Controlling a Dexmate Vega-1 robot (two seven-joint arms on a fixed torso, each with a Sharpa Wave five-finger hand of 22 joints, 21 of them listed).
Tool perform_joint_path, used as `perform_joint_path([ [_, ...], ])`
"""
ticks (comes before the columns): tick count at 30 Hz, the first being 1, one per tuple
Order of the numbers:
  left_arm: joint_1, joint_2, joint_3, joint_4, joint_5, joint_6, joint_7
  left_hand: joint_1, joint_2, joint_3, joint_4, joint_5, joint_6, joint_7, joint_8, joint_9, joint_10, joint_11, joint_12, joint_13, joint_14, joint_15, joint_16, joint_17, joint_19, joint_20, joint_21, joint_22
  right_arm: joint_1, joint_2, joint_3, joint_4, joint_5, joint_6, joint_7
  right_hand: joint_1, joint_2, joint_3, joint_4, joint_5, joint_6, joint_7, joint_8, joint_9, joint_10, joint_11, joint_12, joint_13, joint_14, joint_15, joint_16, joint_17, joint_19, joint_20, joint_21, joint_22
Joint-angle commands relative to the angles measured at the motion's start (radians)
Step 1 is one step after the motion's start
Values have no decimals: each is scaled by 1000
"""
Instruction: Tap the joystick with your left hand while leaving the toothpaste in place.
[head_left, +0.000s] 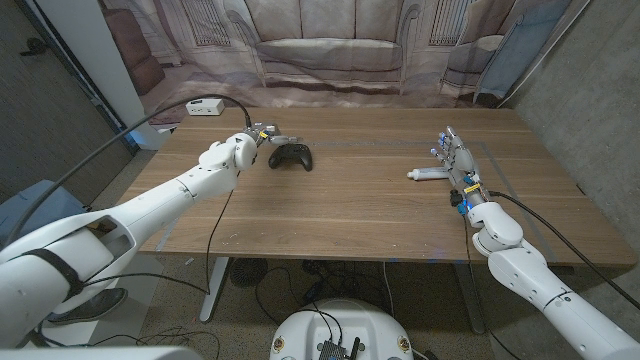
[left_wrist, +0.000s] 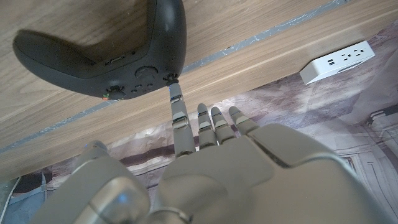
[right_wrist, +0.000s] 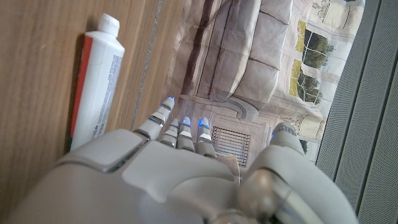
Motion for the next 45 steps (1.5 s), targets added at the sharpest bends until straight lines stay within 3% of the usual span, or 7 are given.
perform_joint_path([
  [1,9,4,2,-18,10,17,-2,5,10,-3,-1,7,13,-5,5,2,-3,-2,-1,3,0,-7,2,2,0,3,6,6,-3,1,3,-2,2,6,4,-5,3,2,-4,5,4,-4,-2,3,6,4,-1,3,2,10,-3,3,4,4,-4,2],
  [14,19,8,4,-32,22,34,-6,15,19,-1,-6,7,57,-3,15,2,3,-24,1,2,0,-15,2,1,-2,-6,6,6,-8,-2,4,-7,3,5,4,-6,3,2,-4,5,4,-4,-2,3,6,5,-1,3,2,11,-3,3,4,5,-4,2],
  [31,20,5,9,-37,33,41,-10,21,25,1,-9,7,64,-2,12,2,2,-13,1,2,1,-17,2,1,-4,-9,6,5,-11,-6,6,-9,2,7,10,-7,2,1,-5,5,4,-3,-2,3,7,7,-1,3,2,12,-4,3,3,6,-4,2],
  [32,19,4,10,-36,34,42,-11,23,27,1,-11,7,65,-2,11,2,3,-27,1,2,1,-17,2,1,-3,-9,6,5,-12,-6,7,-10,4,7,9,-8,2,0,-5,5,4,-4,-2,3,6,6,-1,3,2,12,-4,3,3,6,-4,2],
  [42,15,-2,27,-30,55,48,-23,27,30,1,-13,7,76,-5,11,2,4,-15,2,2,2,-16,2,1,-6,-10,6,5,-21,-9,10,-12,5,10,10,-8,2,0,-5,5,4,-3,-2,3,7,6,-1,3,2,10,-4,3,3,7,-3,2],
  [45,17,-2,26,-34,57,53,-24,28,30,0,-14,6,80,-3,11,3,6,-26,2,2,2,-17,2,1,-6,-9,6,5,-23,-9,12,-12,5,10,10,-8,2,0,-6,5,4,-4,-2,3,7,5,-1,3,3,11,-4,3,3,6,-3,2],
])
